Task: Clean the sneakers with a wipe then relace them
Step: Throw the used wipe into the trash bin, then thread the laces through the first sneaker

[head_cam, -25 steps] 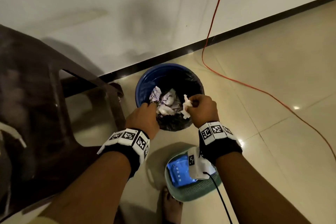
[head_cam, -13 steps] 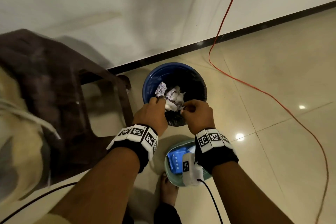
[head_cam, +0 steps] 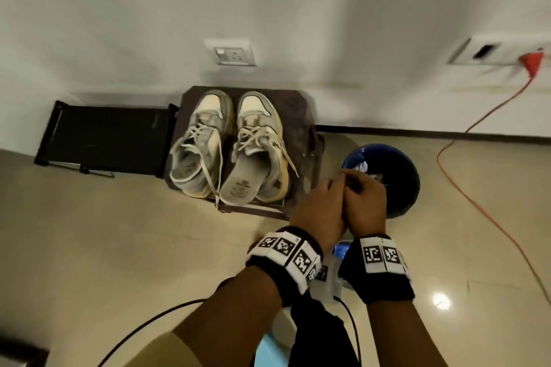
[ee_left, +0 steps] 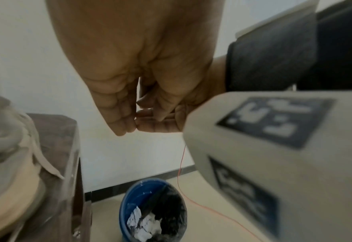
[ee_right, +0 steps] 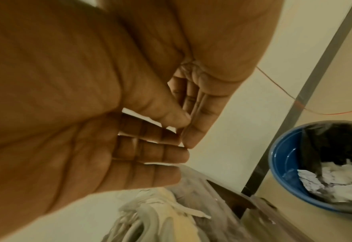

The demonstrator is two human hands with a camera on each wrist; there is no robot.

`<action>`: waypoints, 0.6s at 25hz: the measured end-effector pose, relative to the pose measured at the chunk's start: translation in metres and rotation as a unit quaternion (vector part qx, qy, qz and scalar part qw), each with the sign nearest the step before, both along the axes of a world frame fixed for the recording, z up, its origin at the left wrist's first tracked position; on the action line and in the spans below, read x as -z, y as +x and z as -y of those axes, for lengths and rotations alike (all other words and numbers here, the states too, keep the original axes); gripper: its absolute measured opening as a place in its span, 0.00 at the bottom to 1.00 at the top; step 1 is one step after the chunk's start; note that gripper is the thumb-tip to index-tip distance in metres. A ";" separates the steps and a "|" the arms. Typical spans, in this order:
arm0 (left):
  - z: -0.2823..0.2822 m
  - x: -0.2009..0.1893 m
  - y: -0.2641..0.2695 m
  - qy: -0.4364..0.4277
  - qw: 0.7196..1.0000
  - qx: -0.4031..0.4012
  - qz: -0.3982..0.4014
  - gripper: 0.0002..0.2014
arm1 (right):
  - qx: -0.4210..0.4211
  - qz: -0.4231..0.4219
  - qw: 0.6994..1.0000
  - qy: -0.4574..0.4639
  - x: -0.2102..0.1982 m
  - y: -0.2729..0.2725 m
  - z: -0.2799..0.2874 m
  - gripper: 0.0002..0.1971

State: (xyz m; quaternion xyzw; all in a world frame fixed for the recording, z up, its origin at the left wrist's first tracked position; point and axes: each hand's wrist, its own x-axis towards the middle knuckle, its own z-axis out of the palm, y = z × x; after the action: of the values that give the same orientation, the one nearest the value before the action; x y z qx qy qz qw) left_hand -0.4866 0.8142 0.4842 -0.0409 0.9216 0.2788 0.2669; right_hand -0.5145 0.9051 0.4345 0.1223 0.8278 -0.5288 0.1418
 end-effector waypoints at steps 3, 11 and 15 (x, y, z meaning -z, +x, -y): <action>0.037 -0.041 0.015 0.047 0.995 -0.065 -0.056 0.29 | -0.044 0.000 0.999 -0.019 -0.039 -0.002 0.035 0.14; 0.154 -0.072 0.019 0.060 0.960 -0.229 -0.151 0.11 | -0.070 0.077 0.994 0.041 -0.044 -0.010 0.117 0.12; 0.194 -0.057 0.018 0.054 0.965 -0.239 -0.095 0.13 | -0.044 0.134 0.986 0.088 -0.033 0.003 0.148 0.16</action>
State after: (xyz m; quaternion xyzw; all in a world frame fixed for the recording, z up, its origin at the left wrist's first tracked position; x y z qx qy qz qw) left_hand -0.4683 0.6206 0.5416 -0.2188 0.8898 0.3863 0.1054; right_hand -0.5117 0.7572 0.4679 0.1676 0.8494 -0.4254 0.2635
